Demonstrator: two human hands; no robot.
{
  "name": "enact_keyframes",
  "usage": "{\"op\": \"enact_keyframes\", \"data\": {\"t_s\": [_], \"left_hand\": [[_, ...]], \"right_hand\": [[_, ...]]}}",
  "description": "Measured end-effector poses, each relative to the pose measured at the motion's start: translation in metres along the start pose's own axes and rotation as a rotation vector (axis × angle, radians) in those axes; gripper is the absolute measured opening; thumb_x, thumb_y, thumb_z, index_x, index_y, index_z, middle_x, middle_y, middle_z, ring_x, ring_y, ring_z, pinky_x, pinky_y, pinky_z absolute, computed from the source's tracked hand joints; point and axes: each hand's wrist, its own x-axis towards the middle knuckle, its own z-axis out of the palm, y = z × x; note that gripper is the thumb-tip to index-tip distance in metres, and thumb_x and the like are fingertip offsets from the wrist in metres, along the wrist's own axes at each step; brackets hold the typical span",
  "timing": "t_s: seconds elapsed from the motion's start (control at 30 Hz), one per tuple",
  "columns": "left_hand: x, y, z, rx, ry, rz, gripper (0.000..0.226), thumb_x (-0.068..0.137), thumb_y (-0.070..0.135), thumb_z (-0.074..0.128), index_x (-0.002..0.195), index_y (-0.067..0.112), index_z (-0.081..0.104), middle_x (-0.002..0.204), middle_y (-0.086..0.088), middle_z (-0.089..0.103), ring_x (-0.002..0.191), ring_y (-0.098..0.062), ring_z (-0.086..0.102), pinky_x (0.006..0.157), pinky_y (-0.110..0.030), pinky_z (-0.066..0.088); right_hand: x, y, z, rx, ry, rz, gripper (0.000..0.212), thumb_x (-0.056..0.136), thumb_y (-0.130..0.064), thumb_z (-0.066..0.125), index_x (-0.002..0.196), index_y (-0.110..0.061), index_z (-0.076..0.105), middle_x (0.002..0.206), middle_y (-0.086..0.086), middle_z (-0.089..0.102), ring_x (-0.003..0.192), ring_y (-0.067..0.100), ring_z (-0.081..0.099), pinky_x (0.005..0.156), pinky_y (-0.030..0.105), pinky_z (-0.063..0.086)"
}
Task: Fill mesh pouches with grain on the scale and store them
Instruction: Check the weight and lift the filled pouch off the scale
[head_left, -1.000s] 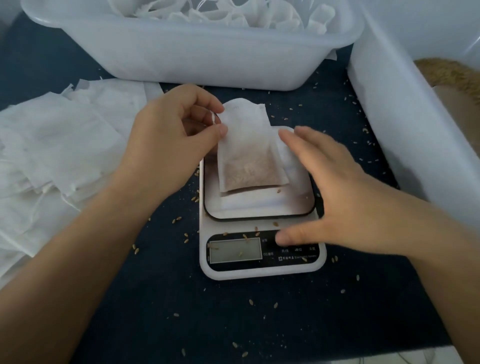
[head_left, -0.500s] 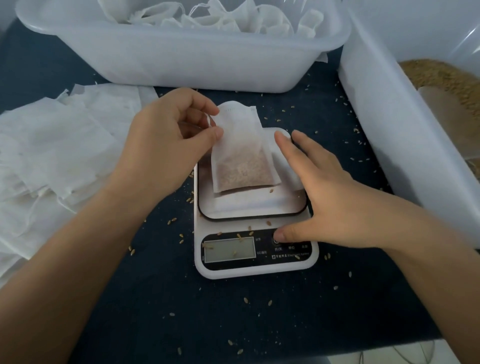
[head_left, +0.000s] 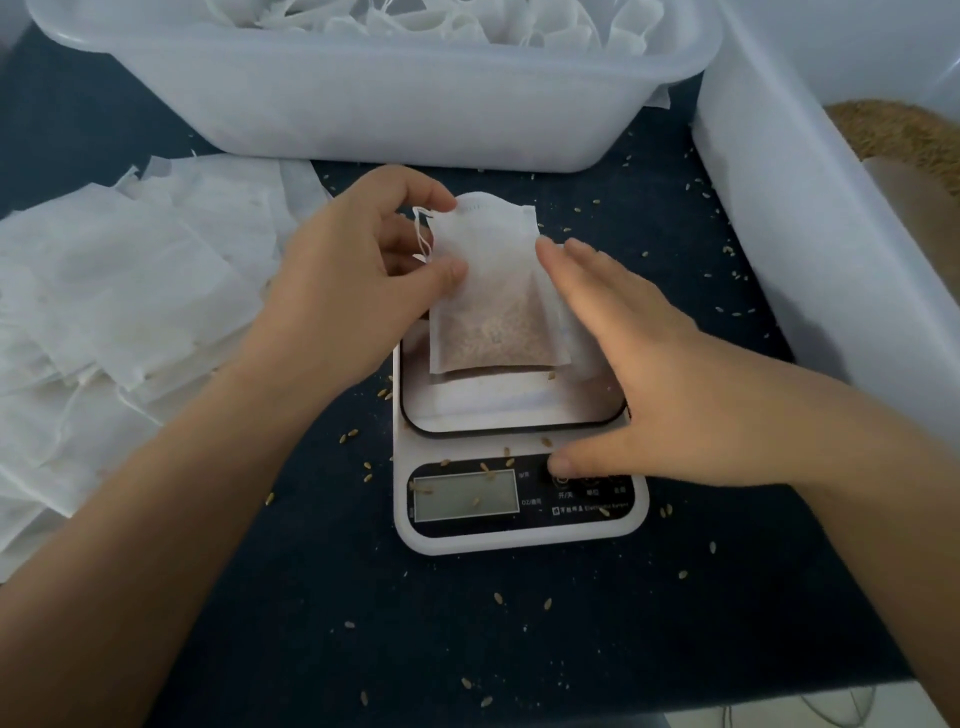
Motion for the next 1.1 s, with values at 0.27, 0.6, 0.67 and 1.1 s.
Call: {"op": "enact_keyframes", "data": {"t_s": [0.27, 0.6, 0.67, 1.1], "left_hand": [[-0.002, -0.001, -0.003, -0.048, -0.021, 0.082, 0.029, 0.083, 0.009, 0.068, 0.091, 0.036, 0.060, 0.079, 0.005, 0.057, 0.063, 0.001, 0.057, 0.055, -0.009, 0.044], [-0.004, 0.000, -0.004, -0.153, -0.023, 0.081, 0.020, 0.078, 0.019, 0.072, 0.085, 0.031, 0.058, 0.081, 0.006, 0.059, 0.068, -0.007, 0.062, 0.065, -0.023, 0.053], [-0.004, 0.000, -0.004, -0.164, -0.015, 0.060, 0.026, 0.077, 0.020, 0.075, 0.087, 0.032, 0.054, 0.083, 0.005, 0.061, 0.069, -0.012, 0.065, 0.065, -0.026, 0.055], [-0.004, -0.001, -0.001, 0.013, 0.065, 0.064, 0.045, 0.075, 0.022, 0.076, 0.111, 0.032, 0.051, 0.074, 0.008, 0.064, 0.063, 0.002, 0.058, 0.064, -0.016, 0.050]], "right_hand": [[0.025, -0.007, -0.002, 0.494, 0.397, 0.024, 0.092, 0.074, -0.051, 0.065, 0.150, -0.035, 0.016, 0.139, -0.021, 0.044, 0.112, -0.014, 0.039, 0.079, 0.003, 0.030], [0.042, -0.007, -0.004, 0.551, 0.479, 0.039, 0.079, 0.078, -0.030, 0.075, 0.145, -0.033, 0.033, 0.099, -0.017, 0.064, 0.088, -0.009, 0.060, 0.075, 0.007, 0.048], [0.043, -0.006, -0.005, 0.567, 0.499, 0.032, 0.074, 0.079, -0.026, 0.075, 0.142, -0.032, 0.038, 0.097, -0.014, 0.067, 0.087, -0.006, 0.062, 0.077, 0.011, 0.051], [0.047, -0.001, -0.005, 0.543, 0.530, 0.012, 0.062, 0.078, -0.022, 0.076, 0.132, -0.030, 0.049, 0.091, -0.011, 0.067, 0.075, -0.008, 0.060, 0.072, 0.009, 0.048]]}}
